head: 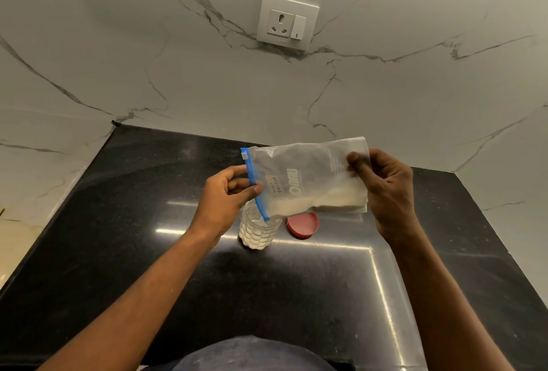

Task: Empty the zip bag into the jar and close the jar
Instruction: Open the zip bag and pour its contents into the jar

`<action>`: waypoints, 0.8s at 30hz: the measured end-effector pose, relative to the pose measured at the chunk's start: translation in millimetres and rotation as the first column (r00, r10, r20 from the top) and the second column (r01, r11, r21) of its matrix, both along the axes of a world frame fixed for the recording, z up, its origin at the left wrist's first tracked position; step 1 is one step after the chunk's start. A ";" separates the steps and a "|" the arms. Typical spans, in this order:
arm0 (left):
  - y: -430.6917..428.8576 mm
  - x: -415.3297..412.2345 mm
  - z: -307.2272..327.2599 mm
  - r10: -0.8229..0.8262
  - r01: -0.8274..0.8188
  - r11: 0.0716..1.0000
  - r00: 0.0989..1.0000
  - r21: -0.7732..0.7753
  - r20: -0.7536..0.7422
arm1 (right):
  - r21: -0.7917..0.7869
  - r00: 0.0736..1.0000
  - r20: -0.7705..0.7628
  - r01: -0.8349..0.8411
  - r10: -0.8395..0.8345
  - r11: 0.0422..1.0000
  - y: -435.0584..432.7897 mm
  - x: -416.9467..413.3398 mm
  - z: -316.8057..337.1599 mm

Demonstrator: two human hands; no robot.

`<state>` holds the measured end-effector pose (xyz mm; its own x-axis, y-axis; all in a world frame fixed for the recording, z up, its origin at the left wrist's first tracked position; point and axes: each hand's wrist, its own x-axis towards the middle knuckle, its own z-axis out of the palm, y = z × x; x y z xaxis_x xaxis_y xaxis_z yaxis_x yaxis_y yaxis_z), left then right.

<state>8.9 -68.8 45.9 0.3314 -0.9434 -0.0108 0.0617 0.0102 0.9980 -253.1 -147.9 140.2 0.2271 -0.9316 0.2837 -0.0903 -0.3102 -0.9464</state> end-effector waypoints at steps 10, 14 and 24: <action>-0.8 1.3 -3.5 -0.003 0.003 1.000 1.000 0.002 -0.003 | -0.172 0.999 -0.045 -0.026 0.019 0.985 -1.6 5.4 8.6; 0.2 1.6 -2.8 -0.007 0.007 1.000 1.000 -0.010 -0.014 | -0.194 0.998 -0.055 -0.007 -0.004 0.981 -2.3 4.9 10.2; -2.1 0.2 -0.8 -0.001 0.000 1.000 0.999 -0.028 -0.034 | -0.201 0.995 -0.093 0.007 -0.026 0.980 -5.3 5.3 12.4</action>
<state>9.2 -70.9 45.0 0.3307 -0.9437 0.0041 0.0957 0.0379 0.9947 -247.8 -153.2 152.5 0.2465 -0.8622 0.4426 -0.1829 -0.4898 -0.8524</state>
